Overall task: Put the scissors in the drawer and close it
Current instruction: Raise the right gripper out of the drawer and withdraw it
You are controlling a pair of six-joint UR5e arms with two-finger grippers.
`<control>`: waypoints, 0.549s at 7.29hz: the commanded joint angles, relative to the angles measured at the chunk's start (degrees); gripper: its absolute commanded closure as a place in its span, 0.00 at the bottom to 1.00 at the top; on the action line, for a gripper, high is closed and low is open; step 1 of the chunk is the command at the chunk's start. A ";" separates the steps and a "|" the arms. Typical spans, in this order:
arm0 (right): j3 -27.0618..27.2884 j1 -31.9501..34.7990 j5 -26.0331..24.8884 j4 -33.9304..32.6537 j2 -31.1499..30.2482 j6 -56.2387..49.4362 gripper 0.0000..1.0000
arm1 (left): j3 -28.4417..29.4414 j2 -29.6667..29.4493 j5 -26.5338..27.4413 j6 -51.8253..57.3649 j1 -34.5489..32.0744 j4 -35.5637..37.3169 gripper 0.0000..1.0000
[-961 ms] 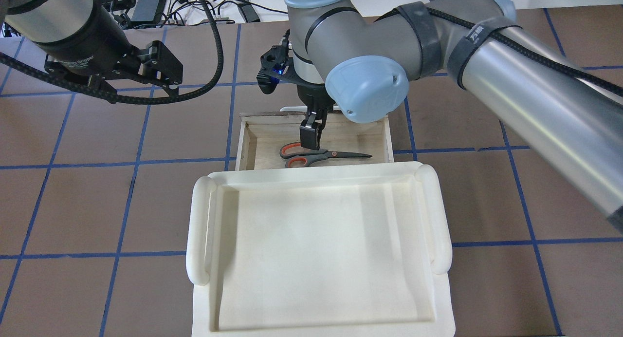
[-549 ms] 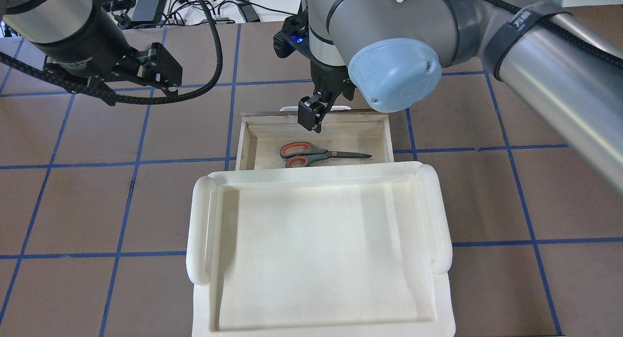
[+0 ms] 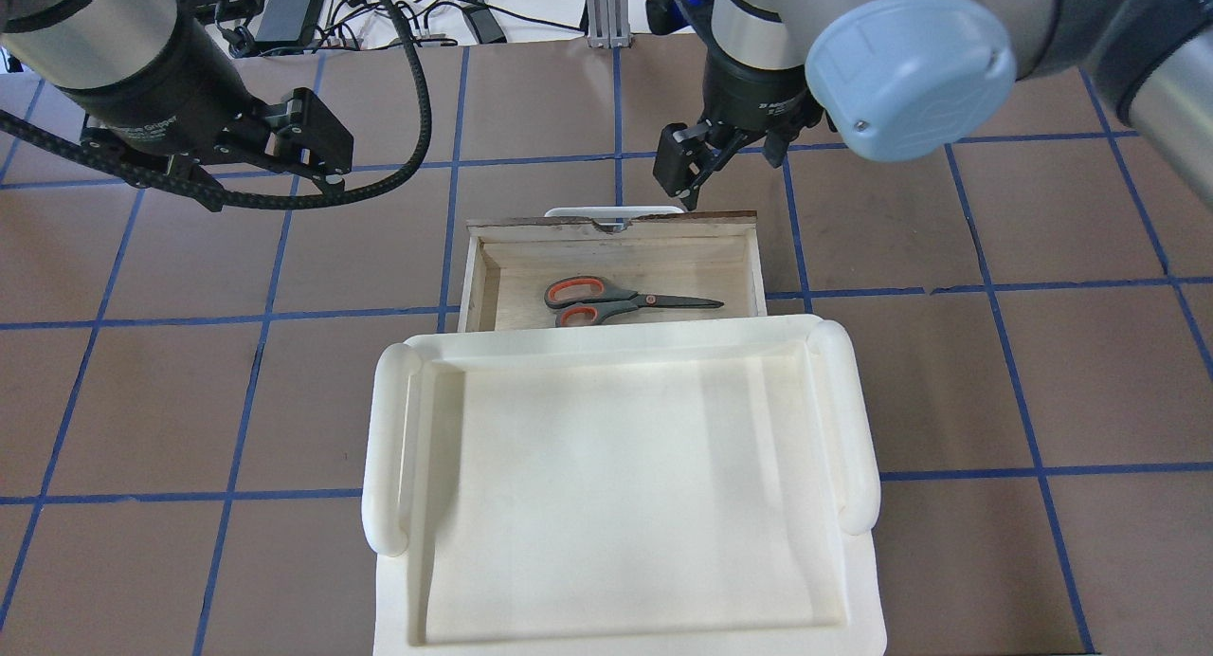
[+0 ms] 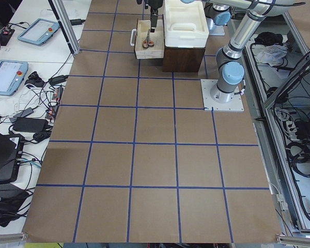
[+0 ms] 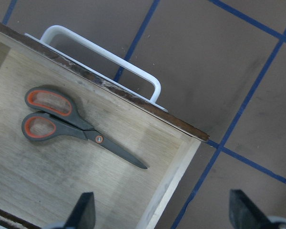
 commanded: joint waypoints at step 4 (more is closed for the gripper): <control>0.09 -9.40 -0.93 4.78 -4.55 0.13 0.00 | -0.11 0.03 0.00 -0.10 -0.07 -0.02 0.00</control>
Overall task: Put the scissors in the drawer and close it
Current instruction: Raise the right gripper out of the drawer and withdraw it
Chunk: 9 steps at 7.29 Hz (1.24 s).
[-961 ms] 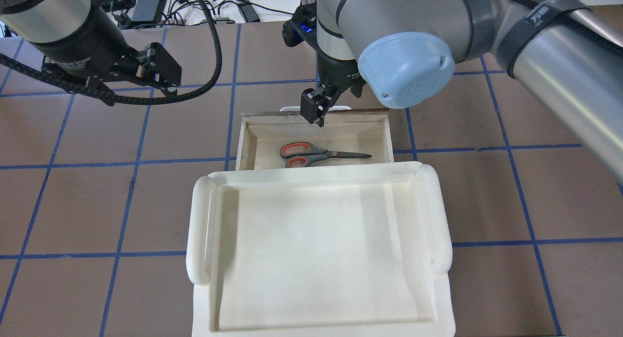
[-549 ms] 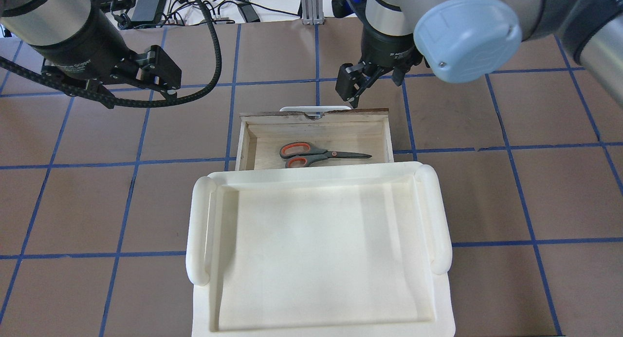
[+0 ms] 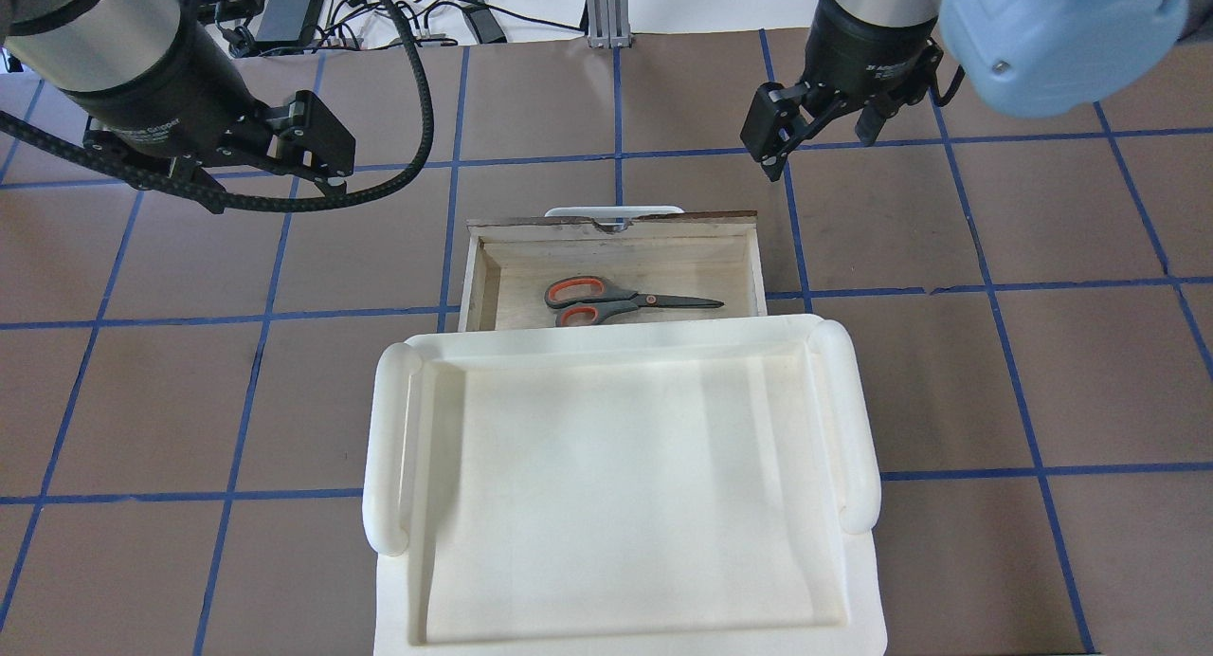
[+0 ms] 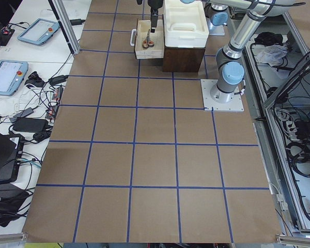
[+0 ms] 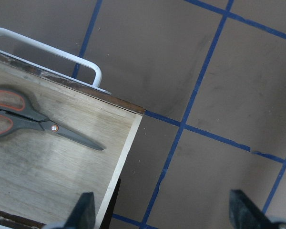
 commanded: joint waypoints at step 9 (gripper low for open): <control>0.65 -5.56 -0.37 4.97 -3.14 3.96 0.00 | 0.44 -4.55 -0.61 -2.46 -0.61 2.77 0.00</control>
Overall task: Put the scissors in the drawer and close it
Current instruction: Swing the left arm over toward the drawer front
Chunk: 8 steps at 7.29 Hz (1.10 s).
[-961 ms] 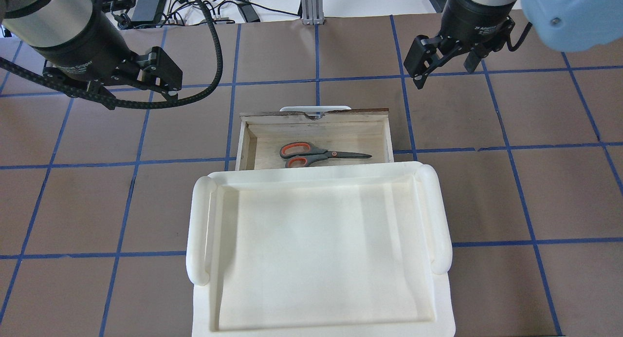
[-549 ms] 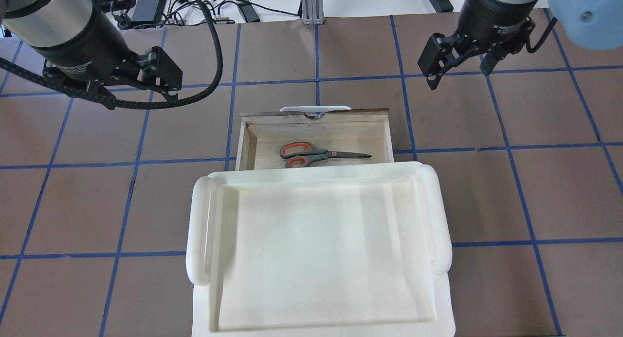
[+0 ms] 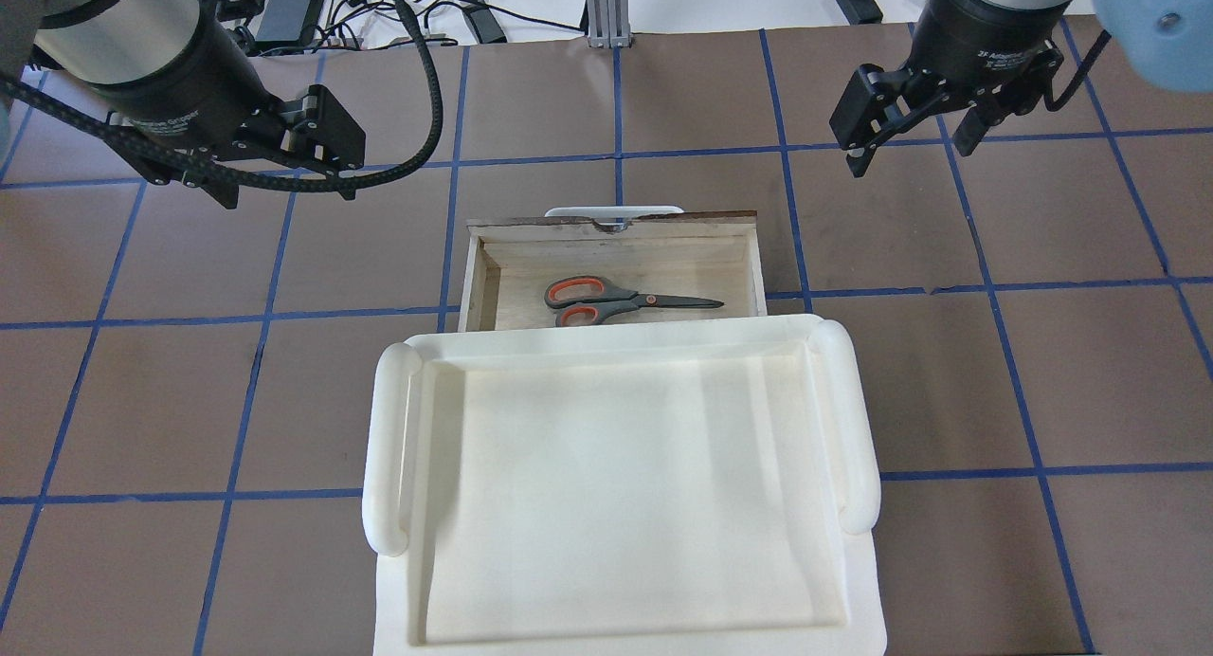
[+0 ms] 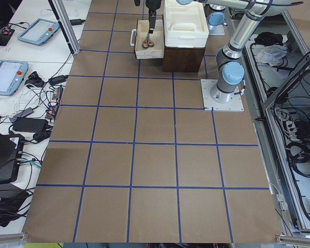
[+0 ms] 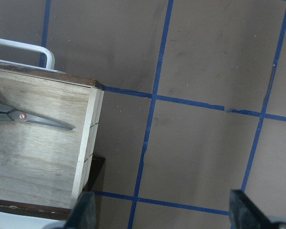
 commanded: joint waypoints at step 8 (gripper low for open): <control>0.41 -0.12 0.00 -0.34 0.33 0.45 0.00 | 11.48 -26.48 2.28 -13.75 -14.85 17.31 0.00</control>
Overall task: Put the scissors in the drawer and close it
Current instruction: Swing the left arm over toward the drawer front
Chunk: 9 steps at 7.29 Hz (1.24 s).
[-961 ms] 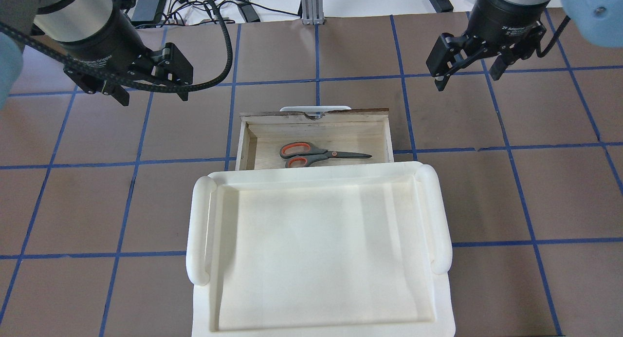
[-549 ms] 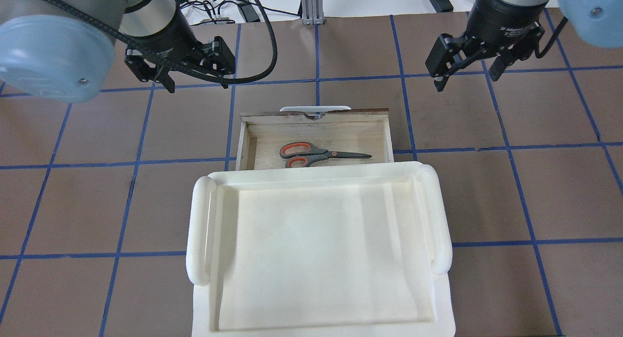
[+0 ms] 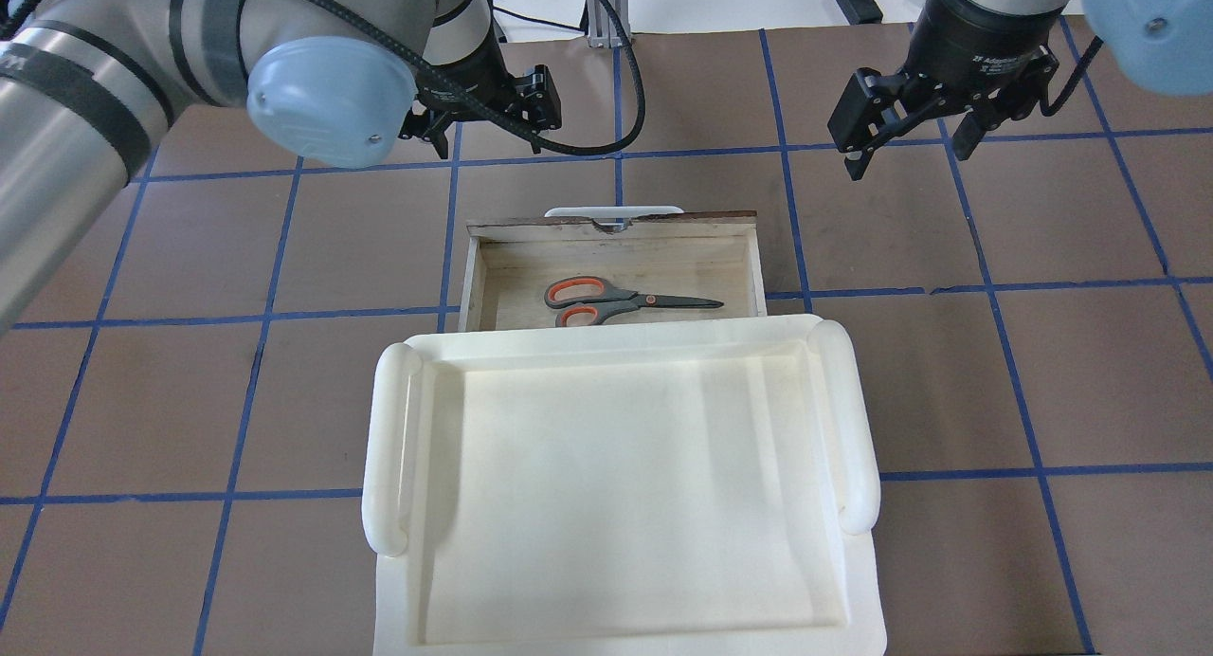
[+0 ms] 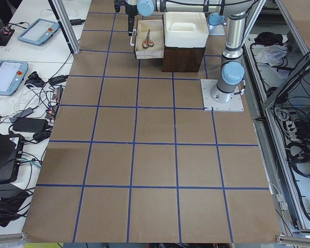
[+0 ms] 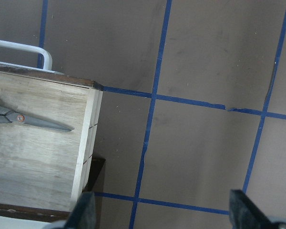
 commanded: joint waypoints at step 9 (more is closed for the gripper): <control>0.00 -0.10 -0.01 -0.26 -0.04 0.00 0.00 | 8.71 -21.14 0.21 -4.76 -6.24 9.05 0.00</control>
